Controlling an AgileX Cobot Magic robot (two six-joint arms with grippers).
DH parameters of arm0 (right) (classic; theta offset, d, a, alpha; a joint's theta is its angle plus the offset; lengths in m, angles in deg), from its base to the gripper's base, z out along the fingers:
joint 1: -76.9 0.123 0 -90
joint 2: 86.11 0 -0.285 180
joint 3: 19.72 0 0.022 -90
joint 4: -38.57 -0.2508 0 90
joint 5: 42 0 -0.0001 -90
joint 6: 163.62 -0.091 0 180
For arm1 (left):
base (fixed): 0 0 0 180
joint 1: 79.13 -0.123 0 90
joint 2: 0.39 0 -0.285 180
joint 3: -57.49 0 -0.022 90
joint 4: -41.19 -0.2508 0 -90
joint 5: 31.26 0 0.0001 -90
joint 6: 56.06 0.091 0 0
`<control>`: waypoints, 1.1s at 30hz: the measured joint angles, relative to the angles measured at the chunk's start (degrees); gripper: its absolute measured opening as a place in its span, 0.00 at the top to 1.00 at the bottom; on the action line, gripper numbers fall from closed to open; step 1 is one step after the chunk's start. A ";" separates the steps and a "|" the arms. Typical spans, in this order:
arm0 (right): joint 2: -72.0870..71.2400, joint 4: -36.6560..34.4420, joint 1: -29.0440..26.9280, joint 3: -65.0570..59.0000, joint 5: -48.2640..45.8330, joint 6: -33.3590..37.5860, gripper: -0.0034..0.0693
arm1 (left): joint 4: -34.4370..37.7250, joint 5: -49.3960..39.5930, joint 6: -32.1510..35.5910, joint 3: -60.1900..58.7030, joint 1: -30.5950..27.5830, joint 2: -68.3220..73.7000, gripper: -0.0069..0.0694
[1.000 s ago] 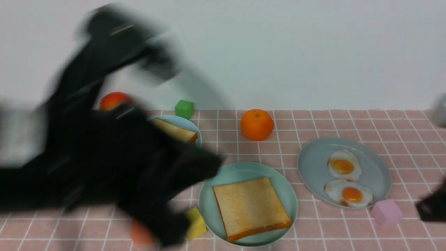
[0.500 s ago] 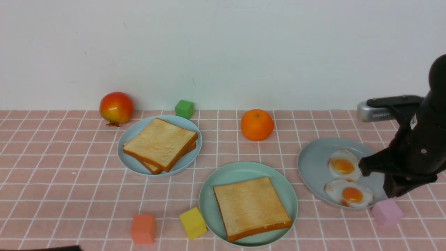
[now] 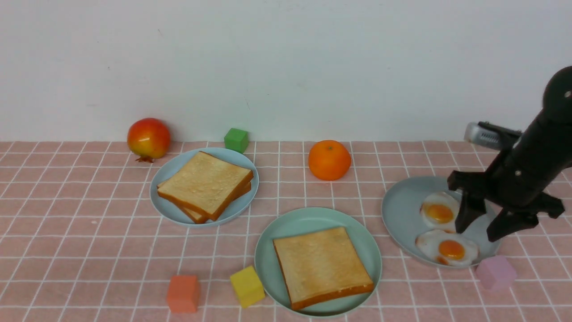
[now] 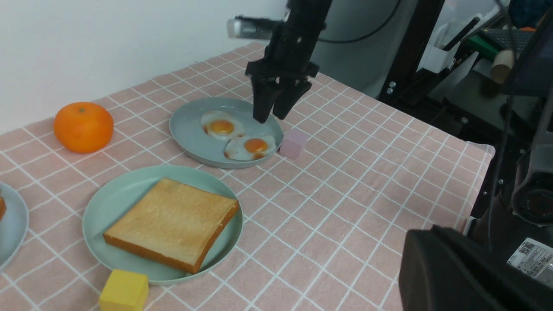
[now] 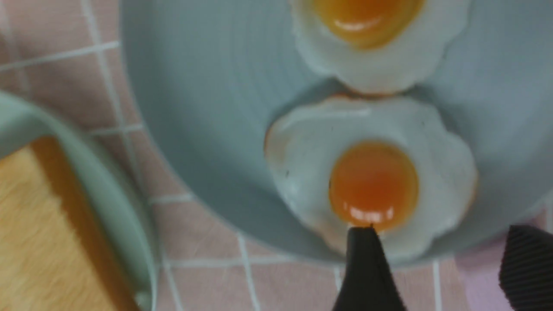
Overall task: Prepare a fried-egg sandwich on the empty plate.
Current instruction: Use the right arm to grab a fried egg
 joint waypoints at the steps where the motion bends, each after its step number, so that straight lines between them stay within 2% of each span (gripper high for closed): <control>1: 0.72 0.00 -0.04 0.48 0.00 -0.32 0.33 | 0.15 0.01 0.00 0.00 0.00 0.00 0.89; 33: 7.70 -0.17 -1.86 3.06 0.22 -3.95 0.32 | 2.88 -2.67 -0.04 0.00 0.00 -0.04 0.89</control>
